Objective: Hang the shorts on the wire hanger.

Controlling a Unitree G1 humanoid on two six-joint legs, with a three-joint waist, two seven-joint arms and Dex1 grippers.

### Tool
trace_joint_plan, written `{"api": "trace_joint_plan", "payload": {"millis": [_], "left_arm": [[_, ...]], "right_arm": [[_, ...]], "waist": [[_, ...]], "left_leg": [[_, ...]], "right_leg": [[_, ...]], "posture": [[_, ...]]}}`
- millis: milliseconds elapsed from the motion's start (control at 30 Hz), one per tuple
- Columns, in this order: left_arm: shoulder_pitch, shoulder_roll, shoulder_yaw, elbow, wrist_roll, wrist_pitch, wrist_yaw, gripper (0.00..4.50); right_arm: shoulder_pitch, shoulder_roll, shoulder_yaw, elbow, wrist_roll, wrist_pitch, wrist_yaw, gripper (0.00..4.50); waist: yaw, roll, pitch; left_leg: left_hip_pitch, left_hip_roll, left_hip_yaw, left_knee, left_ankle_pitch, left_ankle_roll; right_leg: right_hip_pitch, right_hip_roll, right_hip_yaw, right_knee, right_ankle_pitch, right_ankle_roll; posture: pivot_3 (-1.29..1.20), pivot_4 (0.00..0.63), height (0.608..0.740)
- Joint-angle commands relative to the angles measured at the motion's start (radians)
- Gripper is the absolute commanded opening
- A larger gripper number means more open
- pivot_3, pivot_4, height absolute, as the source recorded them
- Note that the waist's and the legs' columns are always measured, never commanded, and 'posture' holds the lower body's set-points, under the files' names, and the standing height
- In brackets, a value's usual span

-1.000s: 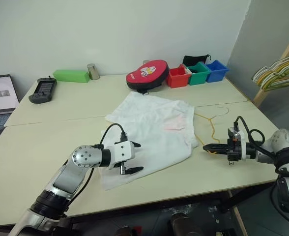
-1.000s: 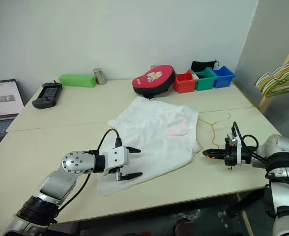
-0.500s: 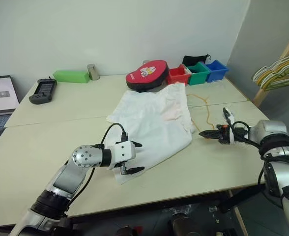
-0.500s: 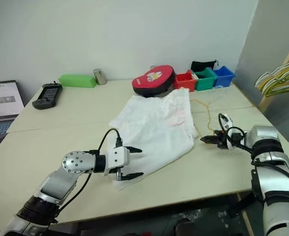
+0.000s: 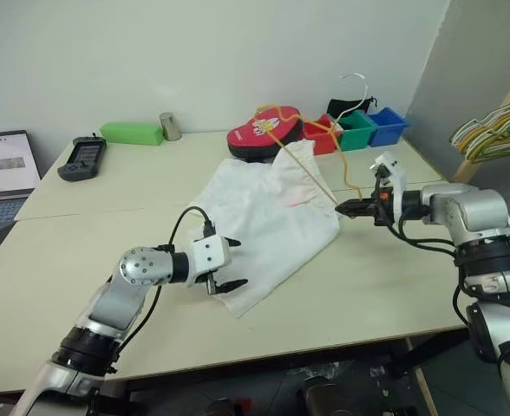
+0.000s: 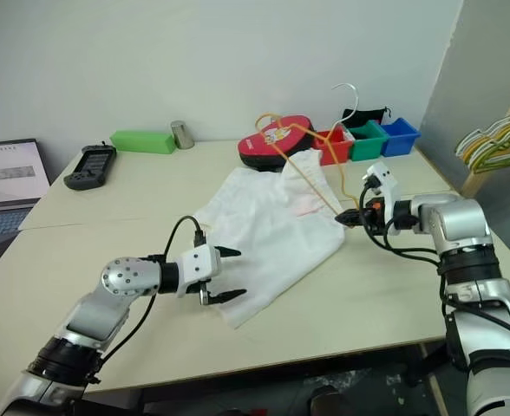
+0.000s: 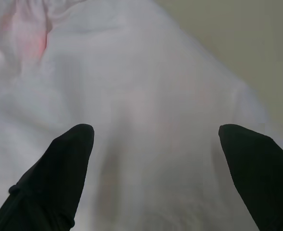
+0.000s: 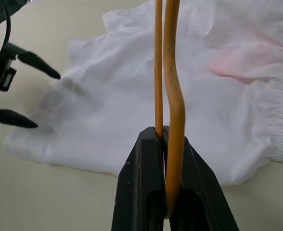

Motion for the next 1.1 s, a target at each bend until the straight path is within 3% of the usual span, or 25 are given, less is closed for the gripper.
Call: {"api": "trace_joint_plan", "payload": {"millis": [33,367,600,767,967,1100], "left_arm": [[-0.017,-0.001,0.016,-0.005,-0.005,-0.031,-0.006,4.45],[0.011,-0.025,-0.025,-0.023,0.04,-0.031,0.018,4.45],[0.024,-0.039,-0.043,-0.064,0.033,0.004,-0.007,4.45],[0.003,-0.022,-0.052,-0.03,0.048,0.006,-0.026,4.45],[0.02,-0.025,-0.122,-0.095,0.036,0.093,-0.106,4.45],[0.032,-0.024,-0.098,-0.154,-0.049,0.248,-0.147,4.45]], "right_arm": [[0.014,-0.022,-0.039,0.013,-0.012,-0.038,-0.052,0.0],[0.022,-0.102,-0.127,0.267,-0.071,-0.117,-0.204,0.0],[0.065,-0.177,-0.105,0.258,-0.018,0.081,-0.1,0.0],[0.079,-0.209,-0.051,0.336,-0.072,0.042,-0.096,0.0],[0.046,-0.169,-0.044,0.44,-0.109,-0.023,-0.119,0.0],[0.05,-0.16,-0.056,0.39,-0.083,0.032,-0.103,0.0]], "waist": [[-0.001,0.0,0.0],[-0.003,0.0,0.0],[-0.006,0.0,0.0],[-0.008,0.0,0.0],[-0.013,0.0,0.0],[-0.025,0.0,0.0]], "left_leg": [[0.0,0.0,0.0,0.0,0.0,0.0],[0.0,-0.001,0.001,0.0,0.0,0.0],[0.001,-0.001,0.002,-0.001,0.0,0.0],[0.002,-0.001,0.004,0.0,0.0,0.0],[0.006,-0.002,0.013,-0.001,0.0,0.001],[0.006,-0.001,0.013,-0.001,0.0,0.001]], "right_leg": [[0.0,-0.001,0.0,0.0,0.0,0.0],[0.0,-0.001,0.001,0.0,0.001,-0.002],[0.0,0.0,0.001,0.0,0.001,-0.002],[0.0,0.001,0.003,0.0,-0.001,0.002],[0.003,0.001,0.005,-0.001,-0.001,0.002],[0.003,0.002,0.005,-0.001,-0.001,0.002]], "posture": [[-0.13,0.014,0.74],[-0.14,0.025,0.74],[-0.16,0.038,0.74],[-0.16,0.04,0.74],[-0.16,0.046,0.74],[-0.17,0.045,0.74]]}}
